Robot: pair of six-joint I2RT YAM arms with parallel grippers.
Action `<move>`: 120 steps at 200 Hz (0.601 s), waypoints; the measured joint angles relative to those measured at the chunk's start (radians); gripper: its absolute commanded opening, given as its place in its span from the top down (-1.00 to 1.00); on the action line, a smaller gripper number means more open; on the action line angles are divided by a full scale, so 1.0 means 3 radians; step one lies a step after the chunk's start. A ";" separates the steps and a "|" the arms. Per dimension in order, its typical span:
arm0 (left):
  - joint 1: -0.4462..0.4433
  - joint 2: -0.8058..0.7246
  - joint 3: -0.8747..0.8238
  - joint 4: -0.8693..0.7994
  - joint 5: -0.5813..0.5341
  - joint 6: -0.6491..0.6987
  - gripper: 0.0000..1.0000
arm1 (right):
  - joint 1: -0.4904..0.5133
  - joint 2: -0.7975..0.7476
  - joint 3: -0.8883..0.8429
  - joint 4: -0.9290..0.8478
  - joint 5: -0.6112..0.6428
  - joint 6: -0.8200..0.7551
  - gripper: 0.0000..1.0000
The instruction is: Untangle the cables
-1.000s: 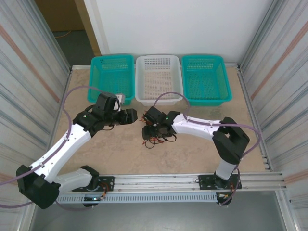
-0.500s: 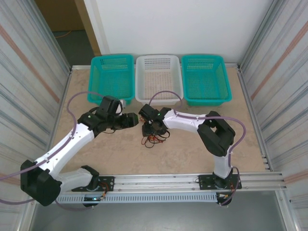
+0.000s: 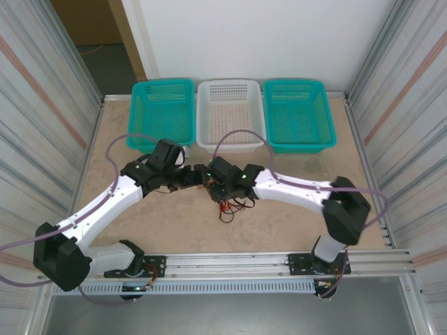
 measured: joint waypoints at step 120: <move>0.0172 -0.0161 -0.0132 -0.0113 -0.0090 -0.0599 -0.69 | 0.0117 0.0214 0.0165 -0.0526 0.0067 0.0052 -0.39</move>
